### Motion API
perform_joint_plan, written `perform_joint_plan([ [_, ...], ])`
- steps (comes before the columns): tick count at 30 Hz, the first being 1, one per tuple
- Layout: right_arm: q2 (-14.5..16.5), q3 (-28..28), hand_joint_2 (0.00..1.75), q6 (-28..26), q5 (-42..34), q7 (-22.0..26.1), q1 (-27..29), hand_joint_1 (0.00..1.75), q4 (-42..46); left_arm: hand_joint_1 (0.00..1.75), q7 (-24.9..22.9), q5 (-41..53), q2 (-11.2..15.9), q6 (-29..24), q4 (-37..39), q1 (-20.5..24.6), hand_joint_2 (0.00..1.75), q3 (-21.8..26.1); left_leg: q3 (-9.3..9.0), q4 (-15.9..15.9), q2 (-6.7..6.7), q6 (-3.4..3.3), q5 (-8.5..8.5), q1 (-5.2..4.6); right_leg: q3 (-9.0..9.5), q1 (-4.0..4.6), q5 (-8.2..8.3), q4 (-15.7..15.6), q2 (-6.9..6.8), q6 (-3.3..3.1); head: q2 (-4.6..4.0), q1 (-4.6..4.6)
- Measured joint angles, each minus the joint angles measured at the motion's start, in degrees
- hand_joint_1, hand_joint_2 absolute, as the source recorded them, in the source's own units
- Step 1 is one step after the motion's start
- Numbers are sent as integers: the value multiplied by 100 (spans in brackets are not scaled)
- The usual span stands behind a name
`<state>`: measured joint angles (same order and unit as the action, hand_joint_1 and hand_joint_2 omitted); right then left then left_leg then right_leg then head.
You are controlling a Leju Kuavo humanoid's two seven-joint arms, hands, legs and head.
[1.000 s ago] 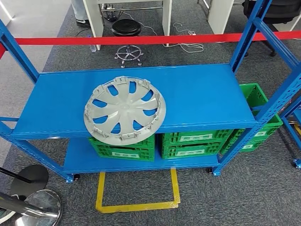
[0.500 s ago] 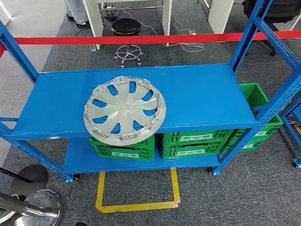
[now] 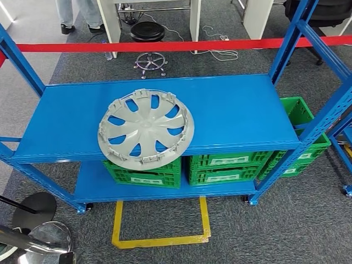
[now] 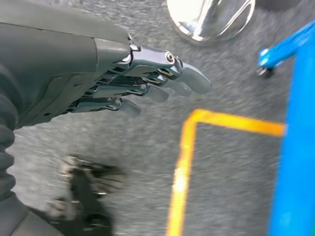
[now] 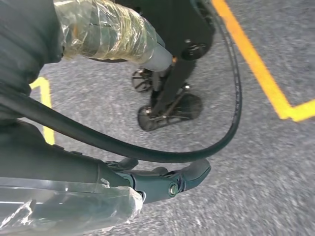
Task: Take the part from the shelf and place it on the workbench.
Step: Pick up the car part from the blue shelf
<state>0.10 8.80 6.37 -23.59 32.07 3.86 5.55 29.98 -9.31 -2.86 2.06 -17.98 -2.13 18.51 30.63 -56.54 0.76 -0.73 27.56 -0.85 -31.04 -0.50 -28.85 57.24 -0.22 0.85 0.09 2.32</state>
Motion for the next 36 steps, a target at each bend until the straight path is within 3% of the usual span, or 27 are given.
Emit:
perform_joint_plan([
  [6, 62, 182, 175, -116, -347, 417, -120, 0, -201, 0, 500, 119, -16, 47, -401, 21, 175, 660, -1, 0, 1, 0, 0, -1, -1, 0, 0, 0, 0, 0, 0, -1],
  [13, 187, 373, 175, -328, -469, 523, -267, 0, -307, 0, 544, 535, -132, 187, -1495, 21, 175, 1404, -1, 0, 0, 1, -1, -1, -1, 0, 0, 0, 2, 0, 0, 0],
  [18, 282, 489, 175, -496, -486, 488, -401, 0, -348, 0, 560, 833, -228, 281, -2488, -9, 175, 1631, -1, 0, 0, 3, -3, 0, 1, 0, 1, 2, 2, -1, 0, -1],
  [27, 367, 567, 175, -672, -489, 327, -599, 0, -374, 0, 559, 1439, -256, 152, -4025, -194, 175, 1425, 0, 0, 1, 4, -4, -3, 0, -2, 0, 2, 1, -1, 0, -1],
  [36, 370, 615, 175, -608, -472, 91, -693, 0, -402, 0, 535, 2136, -3, -409, -5417, -358, 175, 501, 0, -1, 2, 4, -4, -3, -1, -2, 1, 2, 3, -1, 0, -1],
])
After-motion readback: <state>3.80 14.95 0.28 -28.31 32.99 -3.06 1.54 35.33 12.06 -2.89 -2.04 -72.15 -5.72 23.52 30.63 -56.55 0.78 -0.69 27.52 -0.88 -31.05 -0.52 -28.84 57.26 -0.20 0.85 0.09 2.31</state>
